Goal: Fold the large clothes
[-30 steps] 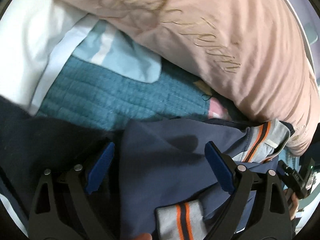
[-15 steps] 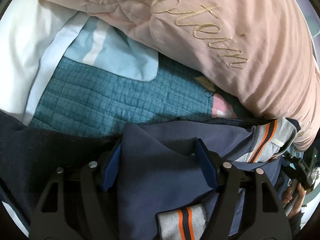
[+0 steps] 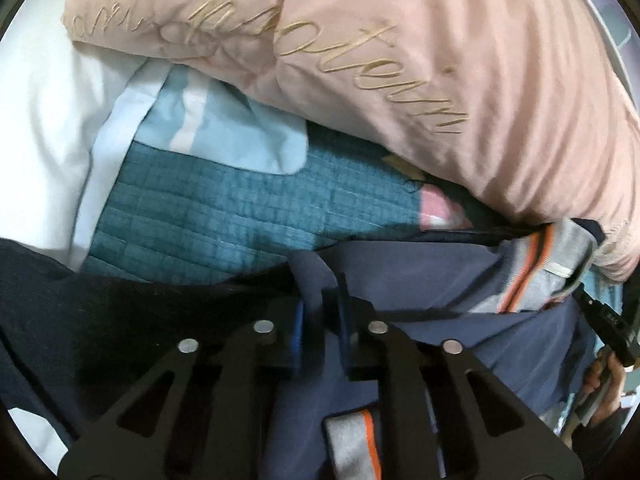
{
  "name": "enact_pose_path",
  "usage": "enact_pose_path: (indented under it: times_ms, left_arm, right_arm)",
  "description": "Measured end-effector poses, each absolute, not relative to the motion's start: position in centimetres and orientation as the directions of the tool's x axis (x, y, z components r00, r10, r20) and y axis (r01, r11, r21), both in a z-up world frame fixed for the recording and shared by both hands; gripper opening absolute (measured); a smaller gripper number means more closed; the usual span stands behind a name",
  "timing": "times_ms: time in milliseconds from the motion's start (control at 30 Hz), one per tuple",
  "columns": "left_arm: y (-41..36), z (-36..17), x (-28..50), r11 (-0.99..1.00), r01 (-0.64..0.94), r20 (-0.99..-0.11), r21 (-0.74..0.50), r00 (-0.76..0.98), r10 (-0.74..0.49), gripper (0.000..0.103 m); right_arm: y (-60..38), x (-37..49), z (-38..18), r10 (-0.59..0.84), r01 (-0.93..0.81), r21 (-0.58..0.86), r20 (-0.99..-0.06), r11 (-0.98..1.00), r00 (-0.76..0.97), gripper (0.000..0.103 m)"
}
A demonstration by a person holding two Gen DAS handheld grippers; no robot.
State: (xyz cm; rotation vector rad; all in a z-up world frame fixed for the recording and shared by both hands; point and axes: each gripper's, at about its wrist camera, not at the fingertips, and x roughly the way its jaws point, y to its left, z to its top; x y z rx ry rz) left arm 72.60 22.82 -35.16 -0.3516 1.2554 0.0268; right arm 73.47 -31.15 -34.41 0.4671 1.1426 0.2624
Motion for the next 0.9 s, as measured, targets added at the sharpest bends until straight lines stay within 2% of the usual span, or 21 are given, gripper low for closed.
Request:
enact_pose_path:
  times_ms: [200,467,900]
  left_arm:
    - [21.7,-32.1,71.1,0.956,-0.137,-0.895,-0.261,0.404,-0.186,0.008]
    - [21.1,-27.6,67.5,0.947,-0.097,-0.848,-0.306,0.480,-0.224,0.007]
    - [19.9,-22.3,56.2,0.939,-0.104,-0.785,-0.328,0.583,-0.210,0.007]
  right_arm:
    - [-33.2,71.7,-31.1,0.439,-0.001,0.495,-0.770,0.869,0.463,0.008]
    - [-29.6,67.3,-25.8,0.468,-0.042,0.525,-0.716,0.850,0.518,0.008]
    - [-26.9,56.9,-20.1,0.475,-0.091,0.523,-0.670,0.847,0.570,0.008]
